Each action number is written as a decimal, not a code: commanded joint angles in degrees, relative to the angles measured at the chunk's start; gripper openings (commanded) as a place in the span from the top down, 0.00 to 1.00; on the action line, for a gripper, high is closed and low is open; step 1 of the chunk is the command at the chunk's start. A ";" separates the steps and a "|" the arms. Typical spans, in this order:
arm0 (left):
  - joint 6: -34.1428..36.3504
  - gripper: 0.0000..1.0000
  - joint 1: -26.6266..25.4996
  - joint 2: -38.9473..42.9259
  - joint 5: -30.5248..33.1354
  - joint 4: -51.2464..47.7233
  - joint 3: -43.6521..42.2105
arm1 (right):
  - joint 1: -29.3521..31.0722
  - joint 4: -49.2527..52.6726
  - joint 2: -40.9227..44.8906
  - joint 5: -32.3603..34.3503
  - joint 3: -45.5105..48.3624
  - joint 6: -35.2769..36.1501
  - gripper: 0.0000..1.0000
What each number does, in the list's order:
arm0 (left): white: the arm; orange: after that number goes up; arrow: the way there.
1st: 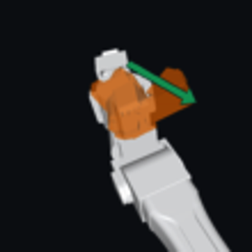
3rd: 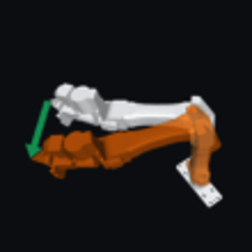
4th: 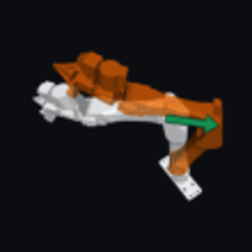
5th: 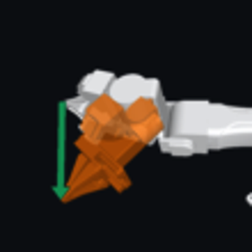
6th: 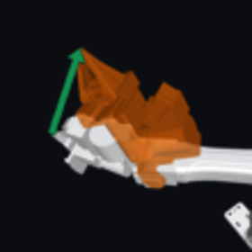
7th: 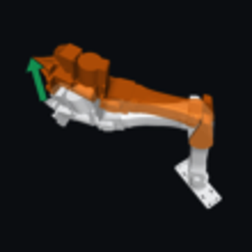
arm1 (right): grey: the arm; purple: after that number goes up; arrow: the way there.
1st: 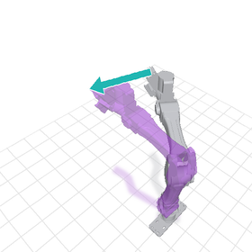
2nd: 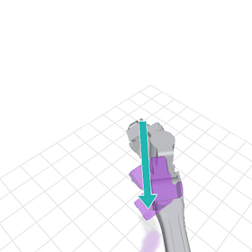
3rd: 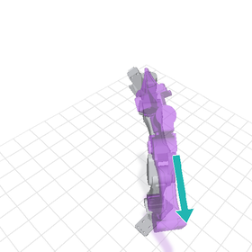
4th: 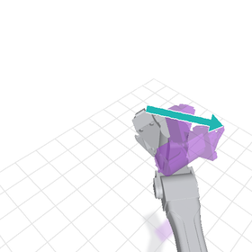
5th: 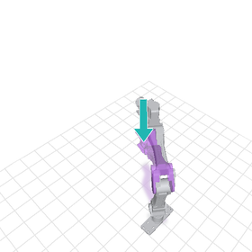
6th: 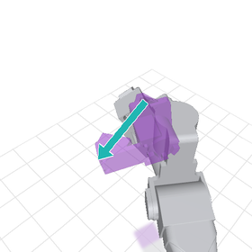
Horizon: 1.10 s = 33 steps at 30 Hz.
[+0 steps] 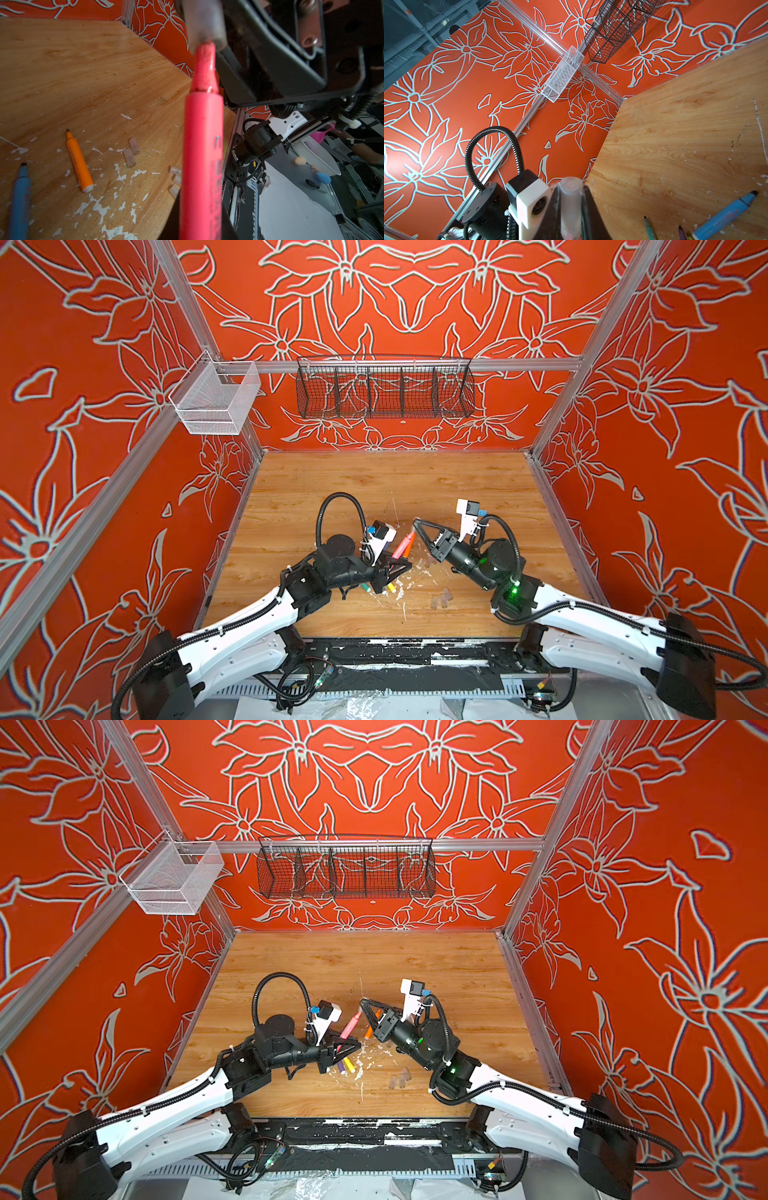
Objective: Insert the pens into the pen caps
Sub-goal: 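Bring the held cap down onto the pink marker tip held by the left gripper, then press the cap onto the pink marker, then open the right gripper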
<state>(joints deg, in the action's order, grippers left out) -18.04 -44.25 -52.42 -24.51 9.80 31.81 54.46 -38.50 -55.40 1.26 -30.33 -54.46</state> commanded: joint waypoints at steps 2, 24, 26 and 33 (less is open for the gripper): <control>-2.64 1.00 0.03 -0.56 2.39 4.21 2.01 | 0.89 -2.77 -1.18 1.09 0.58 -0.04 1.00; -3.08 1.00 -0.03 -4.62 10.87 16.92 1.59 | 9.26 -1.94 -4.88 9.43 -0.71 4.79 0.72; 0.23 1.00 0.00 -2.00 8.01 16.56 0.47 | 9.17 0.48 -2.20 10.59 -0.53 5.98 0.64; 8.02 1.00 0.00 0.77 3.64 19.11 -6.73 | 9.16 5.52 7.84 12.49 1.04 9.88 0.46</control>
<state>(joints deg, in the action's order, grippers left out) -14.92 -44.25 -52.34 -17.63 26.09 26.85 63.57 -35.44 -49.65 13.02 -30.35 -46.72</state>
